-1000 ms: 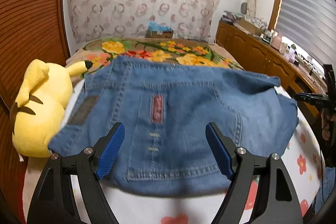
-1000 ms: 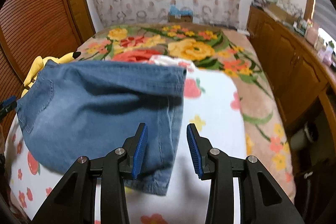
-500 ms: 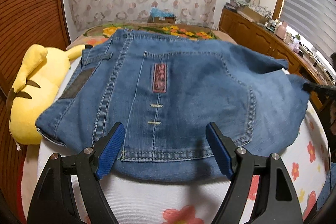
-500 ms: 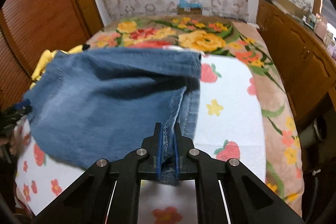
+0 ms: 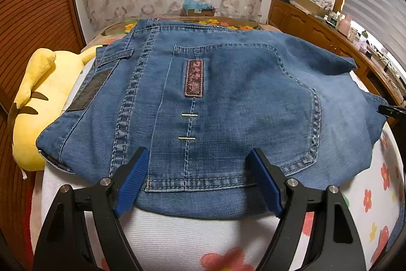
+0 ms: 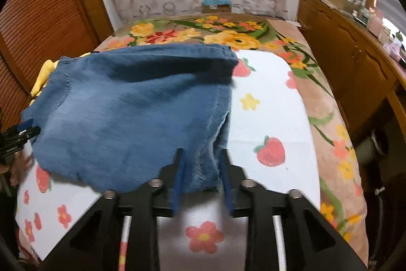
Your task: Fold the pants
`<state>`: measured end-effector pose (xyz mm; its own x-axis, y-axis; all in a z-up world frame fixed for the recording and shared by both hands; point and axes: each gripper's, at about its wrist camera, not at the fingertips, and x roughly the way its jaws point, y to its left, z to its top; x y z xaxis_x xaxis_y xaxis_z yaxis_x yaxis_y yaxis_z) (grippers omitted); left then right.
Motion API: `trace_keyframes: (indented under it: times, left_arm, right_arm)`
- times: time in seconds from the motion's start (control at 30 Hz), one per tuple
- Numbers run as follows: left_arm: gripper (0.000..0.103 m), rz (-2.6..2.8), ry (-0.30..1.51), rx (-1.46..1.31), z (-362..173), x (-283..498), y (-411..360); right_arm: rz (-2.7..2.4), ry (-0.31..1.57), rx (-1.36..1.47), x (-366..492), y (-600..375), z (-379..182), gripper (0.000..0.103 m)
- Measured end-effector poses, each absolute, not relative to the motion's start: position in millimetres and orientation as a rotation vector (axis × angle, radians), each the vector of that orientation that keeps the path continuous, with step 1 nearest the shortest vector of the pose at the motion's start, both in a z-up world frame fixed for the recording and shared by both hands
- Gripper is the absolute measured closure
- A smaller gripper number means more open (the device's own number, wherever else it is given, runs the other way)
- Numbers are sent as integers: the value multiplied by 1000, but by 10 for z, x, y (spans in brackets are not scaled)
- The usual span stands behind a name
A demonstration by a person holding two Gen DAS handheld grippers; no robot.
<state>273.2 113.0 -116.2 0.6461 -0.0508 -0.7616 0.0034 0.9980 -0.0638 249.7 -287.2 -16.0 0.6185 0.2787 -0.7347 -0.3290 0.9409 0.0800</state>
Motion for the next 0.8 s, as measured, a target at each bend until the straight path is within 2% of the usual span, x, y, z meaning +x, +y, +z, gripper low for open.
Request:
trace_keyframes:
  times: [0.07,0.43,0.53,0.57,0.8]
  left_arm:
    - [21,-27,872,-48,-1166,2736,1110]
    - [20,-23,879,-32,-1170,2747,1090]
    - [20,-22,881,-28,-1174,2753,1089]
    - [20,-21,881,-28,-1175,2752,1087]
    - [20,-20,874,-28,-1156,2737,1093]
  right_arm:
    - [337,848,-55,2514,-2901,-235,60]
    - [326,872,-88,2543,-2629,-337,60]
    - [347,863,-95,2519,-2600,-340,72]
    - [357,857,-99,2511,-2590,-350,74]
    - [351,812,-75,2473,-2625,-406,75]
